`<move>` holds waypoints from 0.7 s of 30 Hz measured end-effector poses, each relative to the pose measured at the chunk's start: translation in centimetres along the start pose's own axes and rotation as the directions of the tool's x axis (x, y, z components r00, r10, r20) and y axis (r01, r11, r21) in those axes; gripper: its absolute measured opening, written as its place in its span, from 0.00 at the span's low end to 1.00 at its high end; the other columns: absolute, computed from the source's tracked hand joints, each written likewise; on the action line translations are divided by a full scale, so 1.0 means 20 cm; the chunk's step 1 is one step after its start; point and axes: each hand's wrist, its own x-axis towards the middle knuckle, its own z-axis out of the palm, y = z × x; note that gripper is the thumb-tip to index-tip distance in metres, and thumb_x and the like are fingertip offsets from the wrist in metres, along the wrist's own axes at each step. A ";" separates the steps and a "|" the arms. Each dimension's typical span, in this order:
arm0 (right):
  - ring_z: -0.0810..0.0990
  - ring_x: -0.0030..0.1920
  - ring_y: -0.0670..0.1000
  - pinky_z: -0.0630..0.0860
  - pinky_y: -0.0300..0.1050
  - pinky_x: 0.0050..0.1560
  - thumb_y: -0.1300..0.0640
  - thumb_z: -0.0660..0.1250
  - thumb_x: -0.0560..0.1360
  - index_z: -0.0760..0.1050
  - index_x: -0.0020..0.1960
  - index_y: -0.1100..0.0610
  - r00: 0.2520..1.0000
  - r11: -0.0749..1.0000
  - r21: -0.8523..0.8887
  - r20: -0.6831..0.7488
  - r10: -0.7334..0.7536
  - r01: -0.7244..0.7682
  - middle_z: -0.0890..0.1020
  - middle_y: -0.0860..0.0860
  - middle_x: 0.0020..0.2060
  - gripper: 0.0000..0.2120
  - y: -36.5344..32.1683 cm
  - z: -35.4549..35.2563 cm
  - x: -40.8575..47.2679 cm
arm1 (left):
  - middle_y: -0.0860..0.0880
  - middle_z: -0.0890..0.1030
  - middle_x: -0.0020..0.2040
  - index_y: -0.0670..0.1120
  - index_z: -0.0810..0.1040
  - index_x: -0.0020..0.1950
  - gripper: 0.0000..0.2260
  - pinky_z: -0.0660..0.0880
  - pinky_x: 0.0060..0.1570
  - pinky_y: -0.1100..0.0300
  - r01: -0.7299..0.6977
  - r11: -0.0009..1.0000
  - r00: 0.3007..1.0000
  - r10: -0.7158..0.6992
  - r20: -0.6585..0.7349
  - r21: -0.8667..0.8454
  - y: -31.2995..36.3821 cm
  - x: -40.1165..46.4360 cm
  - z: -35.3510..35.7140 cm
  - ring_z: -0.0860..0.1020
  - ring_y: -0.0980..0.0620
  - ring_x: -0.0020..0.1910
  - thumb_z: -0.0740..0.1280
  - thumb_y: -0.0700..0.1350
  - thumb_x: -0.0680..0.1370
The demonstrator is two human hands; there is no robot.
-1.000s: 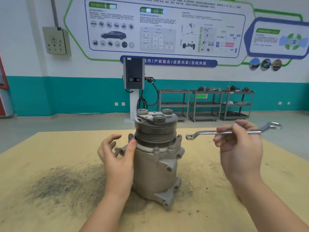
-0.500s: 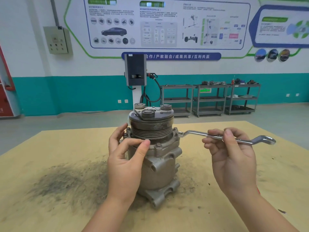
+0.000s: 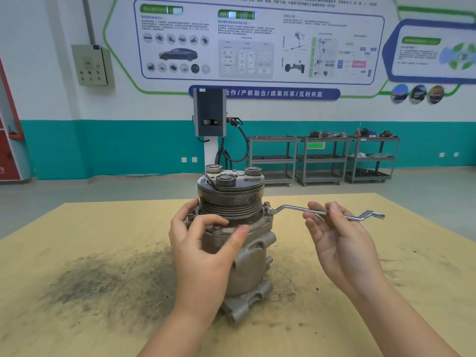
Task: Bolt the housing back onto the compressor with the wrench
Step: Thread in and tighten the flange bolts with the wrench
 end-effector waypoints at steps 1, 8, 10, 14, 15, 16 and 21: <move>0.84 0.37 0.51 0.80 0.38 0.39 0.60 0.58 0.81 0.71 0.48 0.59 1.000 1.000 0.001 -0.003 0.003 -0.003 0.85 0.56 0.40 0.05 0.00 0.00 0.00 | 0.70 0.65 0.64 0.59 0.80 0.41 0.13 0.59 0.60 0.81 -0.024 0.999 1.000 0.024 -0.001 0.037 0.01 -0.01 0.02 0.65 0.66 0.69 0.79 0.62 0.64; 0.84 0.38 0.52 0.80 0.39 0.39 0.60 0.59 0.79 0.70 0.50 0.60 0.998 0.998 -0.041 0.036 -0.047 0.048 0.85 0.56 0.41 0.03 -0.01 -0.01 -0.01 | 0.65 0.65 0.64 0.51 0.77 0.34 0.11 0.55 0.58 0.84 -0.047 0.980 0.996 0.061 -0.068 0.191 0.02 -0.04 0.10 0.61 0.79 0.63 0.79 0.44 0.70; 0.84 0.37 0.52 0.80 0.39 0.39 0.59 0.59 0.79 0.70 0.50 0.60 0.997 0.995 -0.071 0.050 -0.064 0.067 0.85 0.56 0.41 0.04 -0.01 -0.01 -0.01 | 0.67 0.65 0.66 0.50 0.78 0.33 0.12 0.56 0.57 0.85 -0.035 0.987 0.997 0.045 -0.057 0.158 0.02 -0.04 0.10 0.62 0.79 0.62 0.79 0.42 0.70; 0.81 0.32 0.53 0.79 0.42 0.34 0.64 0.56 0.82 0.69 0.51 0.60 0.996 0.993 -0.109 0.060 0.058 -0.051 0.83 0.57 0.36 0.04 -0.05 0.03 0.06 | 0.70 0.67 0.67 0.49 0.79 0.31 0.10 0.62 0.60 0.79 -0.007 0.999 1.000 0.008 -0.018 0.042 0.00 0.00 0.02 0.65 0.75 0.66 0.78 0.44 0.69; 0.80 0.30 0.53 0.79 0.43 0.33 0.65 0.56 0.81 0.68 0.52 0.60 0.991 0.988 -0.115 0.075 0.113 -0.104 0.82 0.57 0.34 0.04 -0.07 0.06 0.08 | 0.71 0.67 0.67 0.49 0.80 0.33 0.08 0.64 0.64 0.73 0.016 1.000 1.000 -0.016 0.002 -0.001 0.00 0.02 -0.02 0.65 0.72 0.68 0.78 0.47 0.68; 0.79 0.30 0.53 0.78 0.44 0.32 0.66 0.56 0.80 0.68 0.53 0.60 0.982 0.981 -0.128 0.097 0.161 -0.149 0.82 0.57 0.33 0.05 -0.09 0.08 0.10 | 0.70 0.68 0.67 0.50 0.81 0.34 0.08 0.65 0.67 0.66 0.038 0.998 0.999 -0.037 0.018 -0.042 -0.01 0.03 -0.05 0.66 0.70 0.70 0.77 0.51 0.66; 0.79 0.28 0.52 0.76 0.43 0.28 0.65 0.57 0.79 0.68 0.51 0.59 0.938 0.944 -0.237 0.204 0.281 -0.231 0.81 0.56 0.32 0.04 -0.08 0.18 0.09 | 0.67 0.75 0.65 0.50 0.81 0.34 0.06 0.71 0.63 0.60 0.063 0.977 0.996 -0.073 -0.043 -0.206 -0.03 0.05 -0.13 0.73 0.63 0.67 0.74 0.51 0.65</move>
